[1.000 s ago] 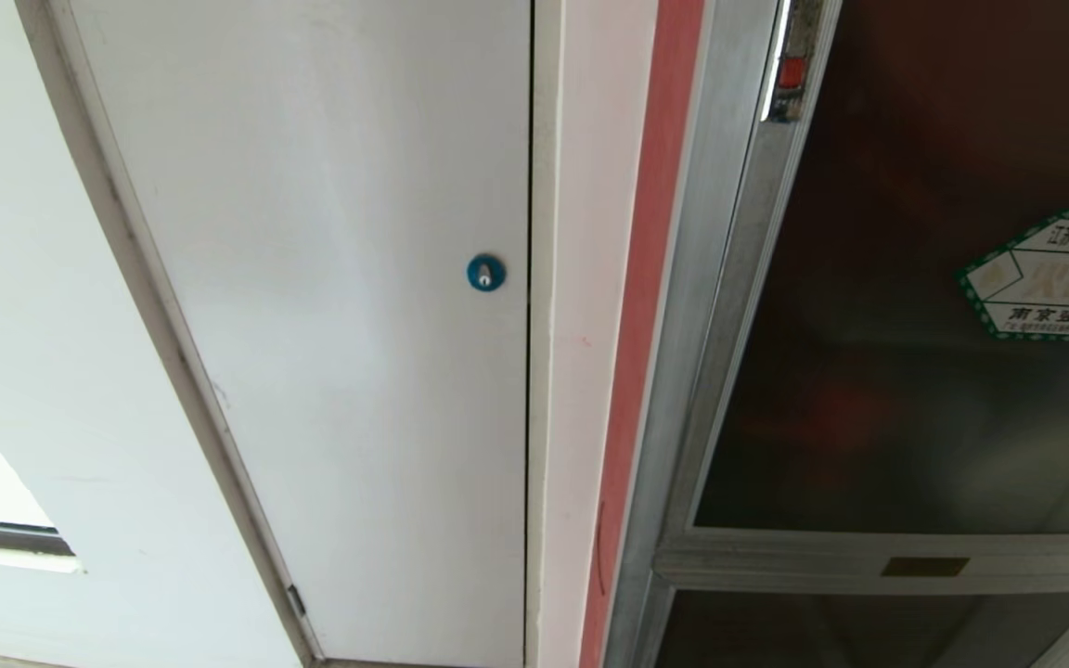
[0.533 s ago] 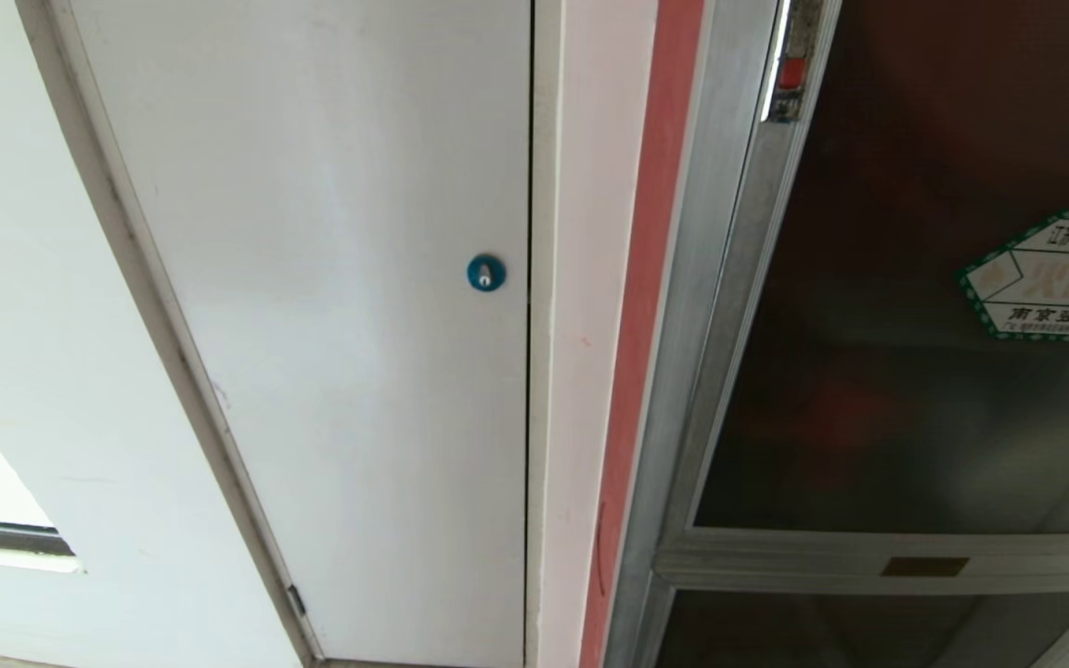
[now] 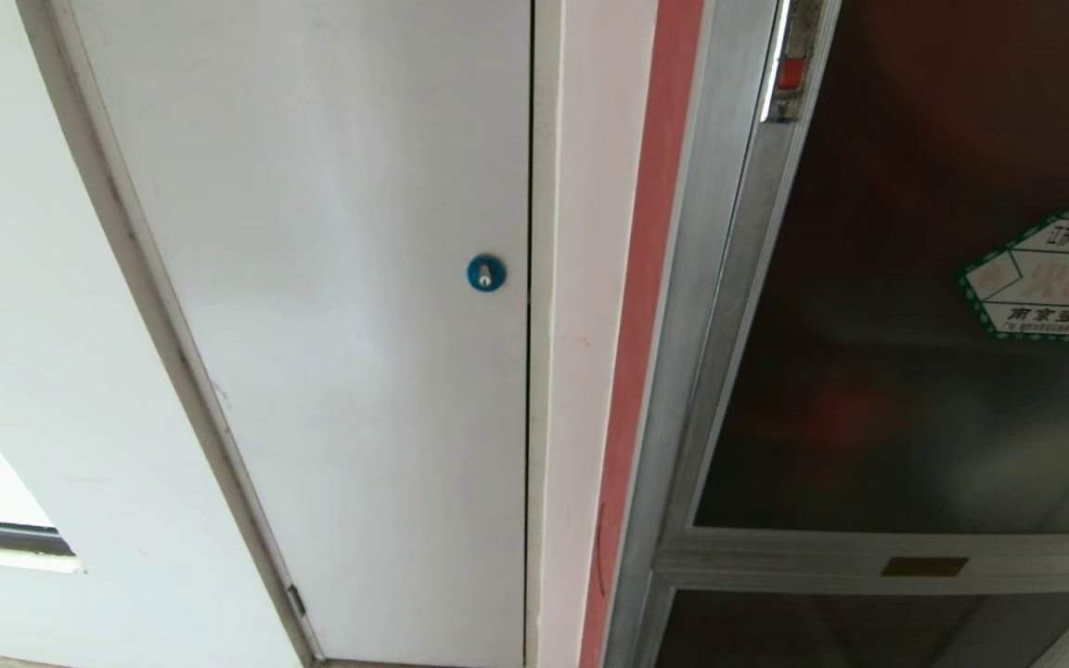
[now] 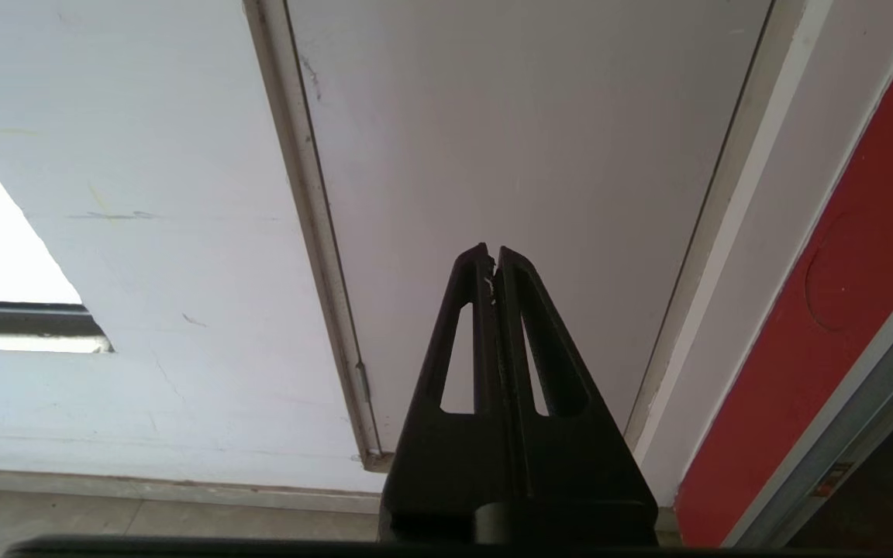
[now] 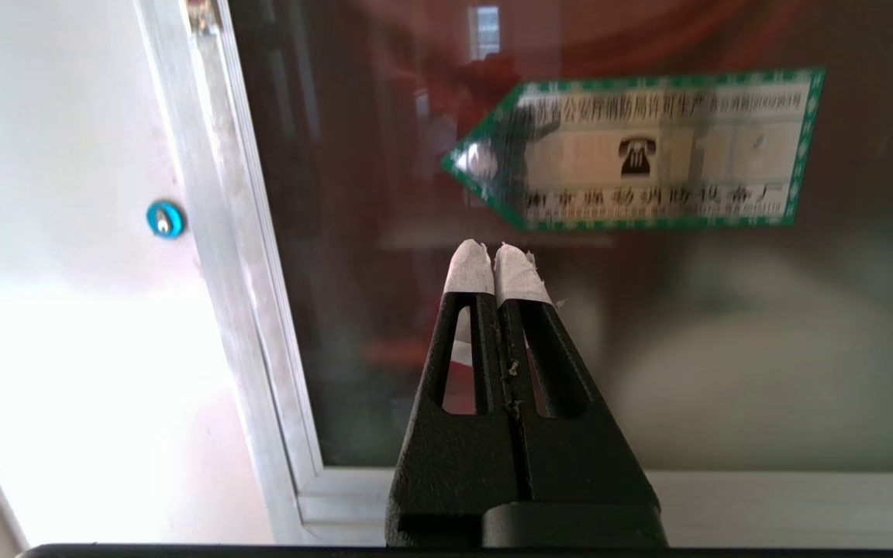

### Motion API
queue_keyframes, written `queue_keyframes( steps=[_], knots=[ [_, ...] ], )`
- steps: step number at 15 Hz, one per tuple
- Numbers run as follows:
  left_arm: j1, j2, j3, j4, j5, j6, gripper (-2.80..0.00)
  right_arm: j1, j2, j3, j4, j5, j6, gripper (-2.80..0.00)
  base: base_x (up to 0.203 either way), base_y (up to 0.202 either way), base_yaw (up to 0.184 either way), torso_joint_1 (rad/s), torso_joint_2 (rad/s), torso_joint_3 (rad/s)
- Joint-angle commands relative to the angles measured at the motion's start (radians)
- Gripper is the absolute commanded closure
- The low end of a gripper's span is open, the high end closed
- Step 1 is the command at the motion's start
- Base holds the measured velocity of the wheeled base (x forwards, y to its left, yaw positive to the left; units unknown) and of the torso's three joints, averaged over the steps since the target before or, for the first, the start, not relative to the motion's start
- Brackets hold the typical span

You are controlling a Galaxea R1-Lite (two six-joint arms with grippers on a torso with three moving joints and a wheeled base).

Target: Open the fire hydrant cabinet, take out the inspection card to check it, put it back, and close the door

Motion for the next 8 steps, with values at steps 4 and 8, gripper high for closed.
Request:
queue_keyframes(
  steps=[4, 8],
  knots=[
    [0.000, 0.000, 0.012, -0.001, 0.000, 0.000, 0.00, 0.004, -0.117, 0.183, -0.016, -0.003, -0.021, 0.00, 0.000, 0.000, 0.000, 0.000, 0.00, 0.000],
    [0.000, 0.000, 0.012, -0.001, 0.000, 0.000, 0.00, 0.005, -0.213, 0.304, -0.014, -0.002, -0.044, 0.00, 0.000, 0.000, 0.000, 0.000, 0.00, 0.000]
  ],
)
